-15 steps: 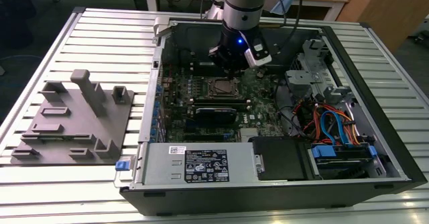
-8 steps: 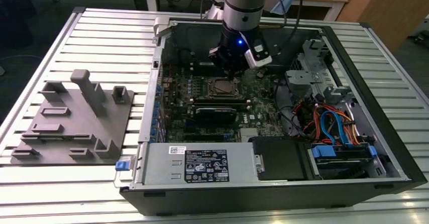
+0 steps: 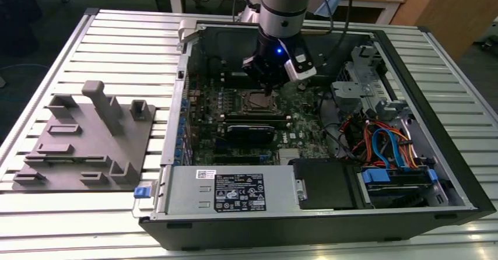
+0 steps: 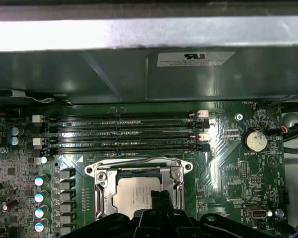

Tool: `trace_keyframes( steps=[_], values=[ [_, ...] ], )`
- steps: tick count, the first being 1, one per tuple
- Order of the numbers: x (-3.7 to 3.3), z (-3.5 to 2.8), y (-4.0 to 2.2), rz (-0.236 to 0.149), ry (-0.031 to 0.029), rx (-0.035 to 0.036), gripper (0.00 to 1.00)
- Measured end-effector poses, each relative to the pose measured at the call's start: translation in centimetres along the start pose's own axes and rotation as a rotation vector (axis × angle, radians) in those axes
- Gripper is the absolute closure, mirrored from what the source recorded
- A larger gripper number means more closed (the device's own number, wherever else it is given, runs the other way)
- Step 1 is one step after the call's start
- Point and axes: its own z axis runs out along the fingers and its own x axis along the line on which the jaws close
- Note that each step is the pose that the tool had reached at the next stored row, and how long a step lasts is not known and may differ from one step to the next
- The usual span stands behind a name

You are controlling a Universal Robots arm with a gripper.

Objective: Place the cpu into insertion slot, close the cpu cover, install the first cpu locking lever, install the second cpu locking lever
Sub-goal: 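Install the second cpu locking lever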

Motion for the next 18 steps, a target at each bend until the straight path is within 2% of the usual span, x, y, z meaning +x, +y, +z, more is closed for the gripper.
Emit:
trace_keyframes(
  steps=[5, 12, 18],
  values=[
    [0.00, -0.12, -0.01, 0.000, 0.0001, 0.0005, 0.90],
    [-0.02, -1.13, 0.06, 0.000, 0.0001, 0.0004, 0.90],
    [-0.02, -1.20, 0.06, 0.000, 0.0000, 0.0002, 0.90]
  ],
)
